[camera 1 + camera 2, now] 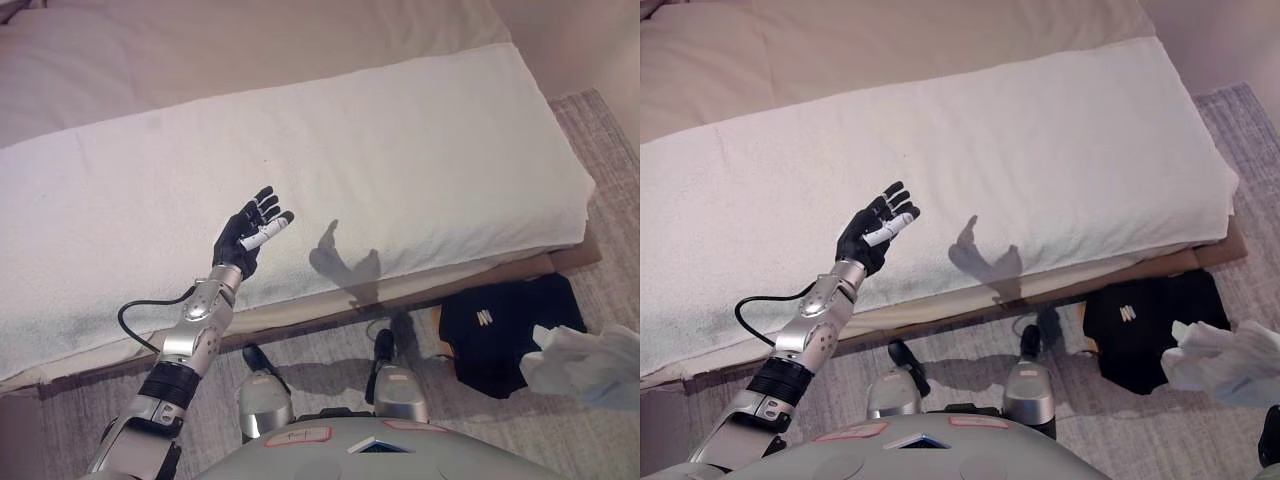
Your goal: Put the clothes on the bed into the basket.
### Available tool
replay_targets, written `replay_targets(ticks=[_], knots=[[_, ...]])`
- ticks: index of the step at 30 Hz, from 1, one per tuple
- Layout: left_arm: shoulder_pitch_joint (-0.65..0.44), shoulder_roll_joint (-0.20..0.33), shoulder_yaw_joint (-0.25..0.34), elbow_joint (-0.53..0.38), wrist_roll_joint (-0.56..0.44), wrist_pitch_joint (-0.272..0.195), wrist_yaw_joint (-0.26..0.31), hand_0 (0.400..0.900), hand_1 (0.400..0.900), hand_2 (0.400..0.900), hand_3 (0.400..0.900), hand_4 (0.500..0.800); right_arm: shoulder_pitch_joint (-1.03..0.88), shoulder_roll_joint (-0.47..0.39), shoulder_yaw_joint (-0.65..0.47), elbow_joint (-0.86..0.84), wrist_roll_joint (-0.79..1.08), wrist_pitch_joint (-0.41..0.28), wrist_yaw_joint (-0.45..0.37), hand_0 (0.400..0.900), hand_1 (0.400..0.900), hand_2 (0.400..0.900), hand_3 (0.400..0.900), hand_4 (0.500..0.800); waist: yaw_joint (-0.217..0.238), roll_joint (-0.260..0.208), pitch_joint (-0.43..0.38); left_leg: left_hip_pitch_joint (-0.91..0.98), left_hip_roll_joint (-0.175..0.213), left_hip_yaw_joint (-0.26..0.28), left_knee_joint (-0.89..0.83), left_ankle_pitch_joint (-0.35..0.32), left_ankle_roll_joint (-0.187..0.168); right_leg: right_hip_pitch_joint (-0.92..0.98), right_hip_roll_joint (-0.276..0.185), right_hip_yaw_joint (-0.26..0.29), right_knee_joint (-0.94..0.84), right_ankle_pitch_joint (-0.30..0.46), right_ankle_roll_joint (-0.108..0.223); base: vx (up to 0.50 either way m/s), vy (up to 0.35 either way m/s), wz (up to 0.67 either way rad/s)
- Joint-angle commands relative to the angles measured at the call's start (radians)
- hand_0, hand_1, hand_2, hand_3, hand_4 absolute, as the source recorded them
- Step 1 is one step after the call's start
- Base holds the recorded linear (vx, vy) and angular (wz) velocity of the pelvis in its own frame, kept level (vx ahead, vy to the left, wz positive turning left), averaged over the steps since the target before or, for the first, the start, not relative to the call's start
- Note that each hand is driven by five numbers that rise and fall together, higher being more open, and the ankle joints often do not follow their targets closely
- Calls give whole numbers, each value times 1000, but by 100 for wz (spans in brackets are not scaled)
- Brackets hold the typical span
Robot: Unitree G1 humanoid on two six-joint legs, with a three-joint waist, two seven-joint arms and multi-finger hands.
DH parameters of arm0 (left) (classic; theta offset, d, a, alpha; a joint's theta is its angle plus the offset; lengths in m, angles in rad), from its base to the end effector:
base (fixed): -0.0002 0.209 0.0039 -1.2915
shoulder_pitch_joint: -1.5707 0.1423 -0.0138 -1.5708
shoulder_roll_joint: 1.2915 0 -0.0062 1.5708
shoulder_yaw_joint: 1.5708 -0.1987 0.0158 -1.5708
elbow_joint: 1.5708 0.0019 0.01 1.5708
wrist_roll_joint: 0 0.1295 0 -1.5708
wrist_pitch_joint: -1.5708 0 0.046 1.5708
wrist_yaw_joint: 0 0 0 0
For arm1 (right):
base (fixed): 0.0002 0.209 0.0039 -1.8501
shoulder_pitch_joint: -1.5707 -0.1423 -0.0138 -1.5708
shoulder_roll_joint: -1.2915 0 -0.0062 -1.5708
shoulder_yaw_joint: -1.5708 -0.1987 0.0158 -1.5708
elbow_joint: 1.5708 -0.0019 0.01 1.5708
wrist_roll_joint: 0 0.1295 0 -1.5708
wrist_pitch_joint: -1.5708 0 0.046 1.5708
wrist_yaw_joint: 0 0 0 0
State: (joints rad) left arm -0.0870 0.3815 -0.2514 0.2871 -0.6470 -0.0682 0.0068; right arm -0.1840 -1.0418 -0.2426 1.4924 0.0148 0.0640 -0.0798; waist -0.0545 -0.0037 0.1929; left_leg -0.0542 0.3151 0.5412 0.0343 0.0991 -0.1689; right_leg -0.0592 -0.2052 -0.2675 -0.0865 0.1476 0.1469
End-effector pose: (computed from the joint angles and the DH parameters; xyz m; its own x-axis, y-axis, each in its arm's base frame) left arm 0.2040 0.1983 0.0004 0.9704 -0.1184 -0.2103 0.0693 0.9714 -0.2270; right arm 0.0700 -0.4679 0.0635 0.1159 -0.8979 -0.4246 0.3826 0.4348 -0.8152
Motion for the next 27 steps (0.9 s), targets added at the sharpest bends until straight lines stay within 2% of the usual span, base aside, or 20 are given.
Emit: replay_targets(ticks=[1,14,16,23,27], knots=[[-62,-10,91,-110,46,-93,-2,900,900,900,900,800,85,-130,-65,-143,2,-36,-121,900,900,900,900,800,-2,-12,-25,-33,93,-88,138,-5,-47,121,4,-105,-1,-47,32,-31,-1,-2],[-66,-3,78,-100,47,-95,-6,900,900,900,900,800,63,-96,-39,-157,0,-46,-153,900,900,900,900,800,19,-14,-25,-42,90,-101,131,-13,-43,125,2,-122,-1,-47,35,-4,-5,4],[-58,-6,95,-104,46,-94,-4,900,900,900,900,800,68,-77,-37,-225,-22,-40,-164,900,900,900,900,800,16,-14,-28,-38,90,-99,125,-13,-42,126,0,-119,-1,-46,34,0,0,0],[-34,-22,129,-101,48,-88,-2,900,900,900,900,800,182,-5,-132,-452,-85,-12,-210,900,900,900,900,800,5,-16,-38,-34,86,-103,109,-16,-36,130,-2,-121,-1,-46,32,-5,7,2],[-6,-30,162,-101,72,-83,-1,900,900,900,900,800,233,113,-199,-654,-88,-19,-247,900,900,900,900,800,2,-19,-47,-30,82,-105,98,-21,-31,132,-2,-119,-1,-45,30,-1,3,1]])
